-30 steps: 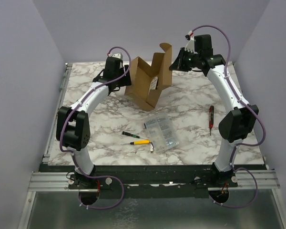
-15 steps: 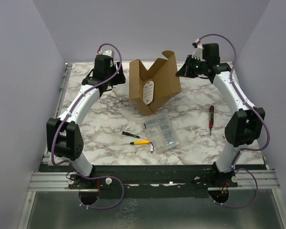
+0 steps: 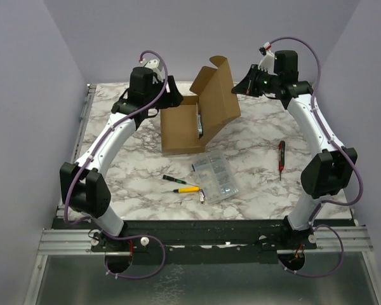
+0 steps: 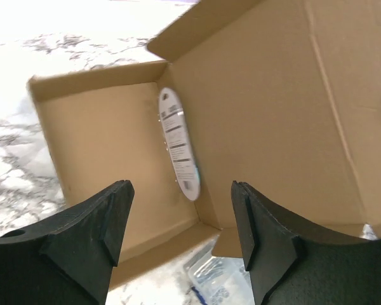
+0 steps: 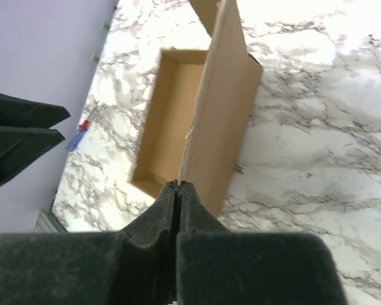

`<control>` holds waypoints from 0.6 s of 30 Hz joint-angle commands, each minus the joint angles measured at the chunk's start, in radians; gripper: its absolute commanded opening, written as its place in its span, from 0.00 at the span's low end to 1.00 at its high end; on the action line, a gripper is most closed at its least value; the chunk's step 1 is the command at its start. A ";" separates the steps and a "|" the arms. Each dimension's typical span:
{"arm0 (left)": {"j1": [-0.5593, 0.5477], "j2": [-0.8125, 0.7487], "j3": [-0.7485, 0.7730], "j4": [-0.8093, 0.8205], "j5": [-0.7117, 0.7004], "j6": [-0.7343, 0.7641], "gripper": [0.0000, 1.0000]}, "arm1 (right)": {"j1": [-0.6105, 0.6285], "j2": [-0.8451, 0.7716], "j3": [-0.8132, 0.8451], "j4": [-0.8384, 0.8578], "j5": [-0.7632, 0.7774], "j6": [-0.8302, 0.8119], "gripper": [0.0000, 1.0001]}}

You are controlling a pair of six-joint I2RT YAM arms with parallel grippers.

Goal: Unpack the express box

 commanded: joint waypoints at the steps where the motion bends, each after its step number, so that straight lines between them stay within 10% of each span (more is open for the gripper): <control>1: -0.054 -0.004 0.053 0.030 0.031 -0.021 0.72 | 0.000 -0.036 0.011 0.073 -0.082 0.046 0.00; 18: -0.168 0.386 0.210 0.041 -0.098 -0.101 0.72 | 0.001 -0.052 -0.040 0.067 -0.048 0.014 0.00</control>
